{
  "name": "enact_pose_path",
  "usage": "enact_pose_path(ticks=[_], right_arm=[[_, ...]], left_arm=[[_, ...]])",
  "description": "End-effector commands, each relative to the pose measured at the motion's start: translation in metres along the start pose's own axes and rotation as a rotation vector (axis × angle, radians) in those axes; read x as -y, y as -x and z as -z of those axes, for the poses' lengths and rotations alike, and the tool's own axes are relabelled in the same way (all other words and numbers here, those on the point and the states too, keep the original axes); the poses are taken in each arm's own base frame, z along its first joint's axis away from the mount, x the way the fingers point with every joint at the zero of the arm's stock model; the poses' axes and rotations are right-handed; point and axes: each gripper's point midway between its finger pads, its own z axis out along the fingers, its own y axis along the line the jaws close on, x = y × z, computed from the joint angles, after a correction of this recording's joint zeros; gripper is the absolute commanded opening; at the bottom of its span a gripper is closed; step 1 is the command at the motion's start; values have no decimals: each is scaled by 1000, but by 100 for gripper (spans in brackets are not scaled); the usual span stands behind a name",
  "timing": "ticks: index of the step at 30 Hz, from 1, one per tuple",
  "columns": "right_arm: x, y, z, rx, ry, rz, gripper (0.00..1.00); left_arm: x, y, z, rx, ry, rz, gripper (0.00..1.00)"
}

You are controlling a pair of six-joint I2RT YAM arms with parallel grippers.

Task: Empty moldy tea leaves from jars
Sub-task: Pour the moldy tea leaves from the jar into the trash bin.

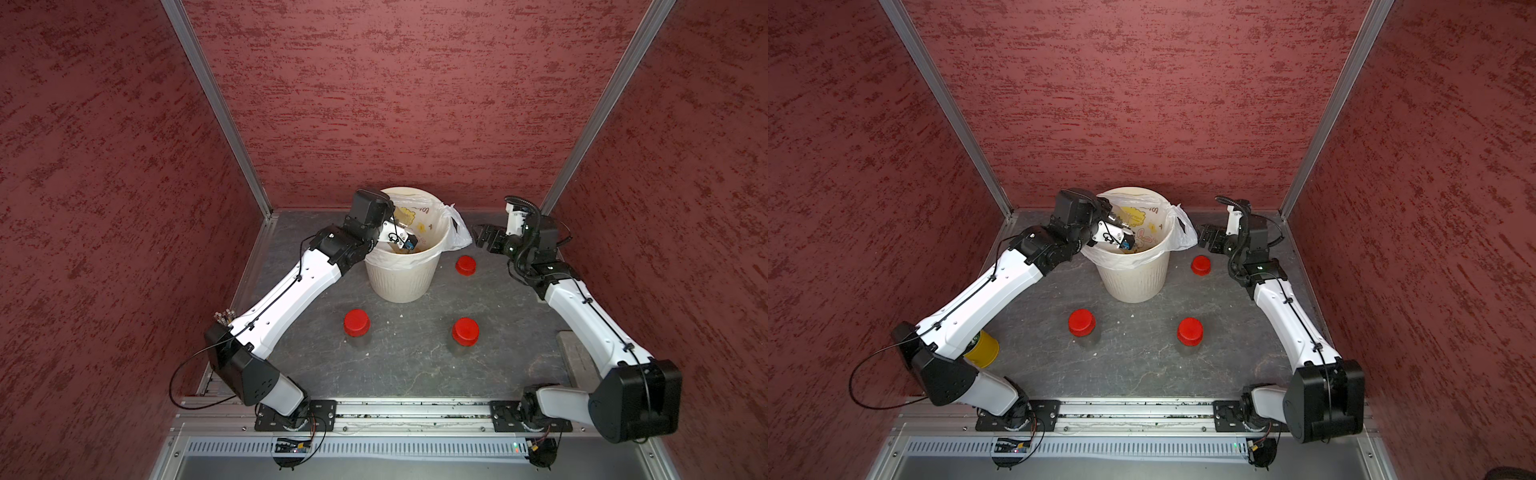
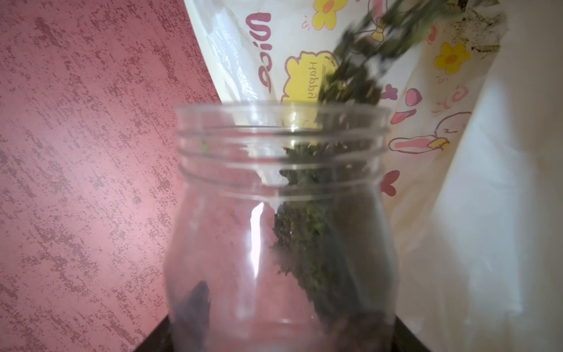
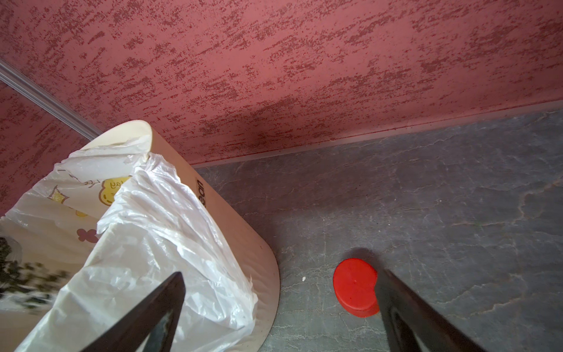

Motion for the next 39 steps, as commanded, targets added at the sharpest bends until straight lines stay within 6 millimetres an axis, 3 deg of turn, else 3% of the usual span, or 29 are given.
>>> enact_pose_path(ticks=[1,7,15,21,28,30,35,39], right_arm=[[-12,20,10,58,40,-2,99],[-14,24,11,67,45,1,99],[-15,22,10,62,58,-4,99],[-17,24,10,64,63,-2,99],[-19,23,9,63,76,-5,99],[-20,24,8,64,83,-5,99],[-20,23,5,60,89,-8,99],[-19,21,5,61,91,-12,99]], left_arm=[[-1,-8,3,-32,-3,-38,50],[-32,-18,14,-48,49,-35,50],[-2,-8,7,-36,-39,-43,50],[-24,-9,23,-22,-31,-19,51],[2,-7,18,-25,-120,-20,51],[1,-7,19,-21,-128,-27,51],[-25,-8,25,-11,-72,-25,51],[-9,-4,19,-8,-120,-33,51]])
